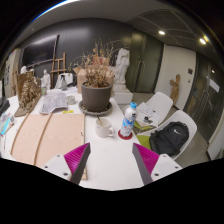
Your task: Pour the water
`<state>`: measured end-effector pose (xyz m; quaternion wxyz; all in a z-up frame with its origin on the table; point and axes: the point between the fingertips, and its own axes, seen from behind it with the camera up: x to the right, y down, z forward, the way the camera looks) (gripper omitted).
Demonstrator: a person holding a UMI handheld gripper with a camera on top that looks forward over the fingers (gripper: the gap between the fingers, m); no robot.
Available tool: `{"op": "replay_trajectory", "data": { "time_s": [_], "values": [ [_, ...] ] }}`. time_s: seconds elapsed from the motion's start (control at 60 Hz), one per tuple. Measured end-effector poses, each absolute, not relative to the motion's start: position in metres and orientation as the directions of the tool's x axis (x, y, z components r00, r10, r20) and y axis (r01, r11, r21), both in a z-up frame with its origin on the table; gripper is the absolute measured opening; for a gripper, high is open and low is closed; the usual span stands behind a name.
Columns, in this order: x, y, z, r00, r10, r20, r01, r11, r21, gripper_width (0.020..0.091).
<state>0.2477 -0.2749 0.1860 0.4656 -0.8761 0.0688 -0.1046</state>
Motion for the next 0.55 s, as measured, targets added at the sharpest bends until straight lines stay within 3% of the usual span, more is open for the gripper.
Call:
{"op": "replay_trajectory", "data": {
  "time_s": [0.317, 0.55],
  "values": [
    [0.178, -0.359, 0.236, 0.965, -0.216, 0.148, 0.011, -0.533, -0.846, 0.0857],
    [0.171, -0.377, 0.239, 0.965, -0.235, 0.118, -0.027, -0.537, -0.843, 0.0855]
  ]
}}
